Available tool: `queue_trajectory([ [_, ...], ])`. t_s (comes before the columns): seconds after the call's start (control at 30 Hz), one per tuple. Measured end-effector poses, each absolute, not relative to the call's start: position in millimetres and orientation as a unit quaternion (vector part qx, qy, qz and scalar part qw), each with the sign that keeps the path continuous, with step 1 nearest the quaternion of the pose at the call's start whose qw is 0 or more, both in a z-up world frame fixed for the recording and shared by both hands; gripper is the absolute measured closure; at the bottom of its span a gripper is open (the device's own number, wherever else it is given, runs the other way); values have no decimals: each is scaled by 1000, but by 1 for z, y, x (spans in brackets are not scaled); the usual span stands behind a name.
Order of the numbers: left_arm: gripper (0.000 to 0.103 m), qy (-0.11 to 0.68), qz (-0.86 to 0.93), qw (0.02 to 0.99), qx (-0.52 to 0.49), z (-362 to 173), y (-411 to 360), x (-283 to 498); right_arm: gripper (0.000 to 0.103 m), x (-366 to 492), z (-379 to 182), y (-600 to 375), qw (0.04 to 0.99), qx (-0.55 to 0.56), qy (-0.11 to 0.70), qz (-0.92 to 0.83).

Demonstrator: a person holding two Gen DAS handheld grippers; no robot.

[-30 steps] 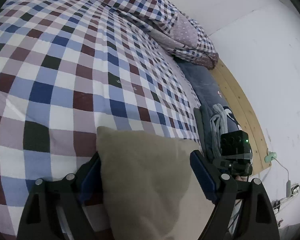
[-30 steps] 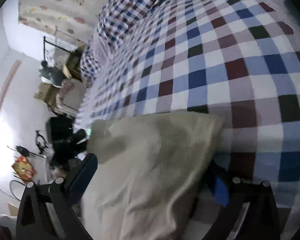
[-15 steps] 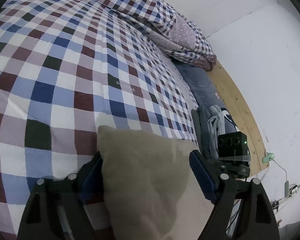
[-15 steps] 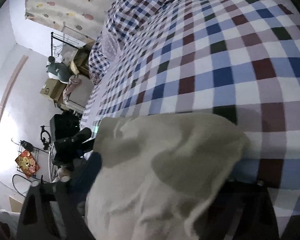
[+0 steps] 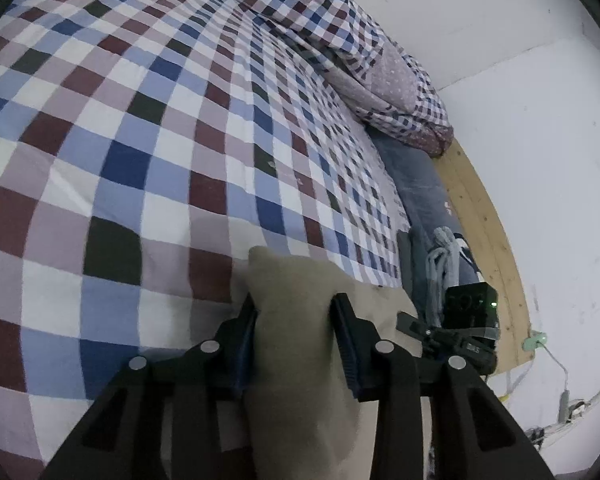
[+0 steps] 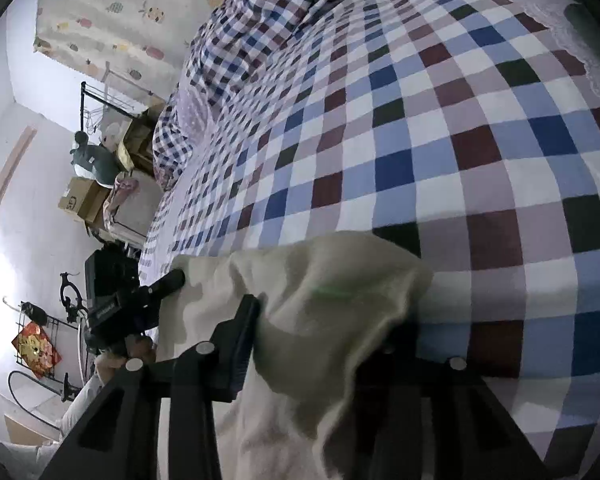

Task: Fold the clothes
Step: 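Lift the folded khaki shirt off the bed with both grippers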

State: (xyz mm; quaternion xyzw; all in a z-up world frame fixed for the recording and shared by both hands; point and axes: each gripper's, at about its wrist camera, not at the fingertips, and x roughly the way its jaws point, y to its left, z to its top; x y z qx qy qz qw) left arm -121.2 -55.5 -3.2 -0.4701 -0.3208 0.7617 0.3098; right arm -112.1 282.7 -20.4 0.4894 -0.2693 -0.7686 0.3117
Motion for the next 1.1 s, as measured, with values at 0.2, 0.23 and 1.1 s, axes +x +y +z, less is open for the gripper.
queue_trajectory([
  [0.2,60,-308,759,307,-484,-3,-51,-123,60,-114,-25,288,312,487,-288,-763],
  [0.23,59,-309,758,307,-485,-3,-51,-123,60,-113,-26,288,312,487,-290,-763],
  [1.1,71,-356,731,297,-501,-13,-55,-134,63,-105,-27,289,304,479,-272,-777],
])
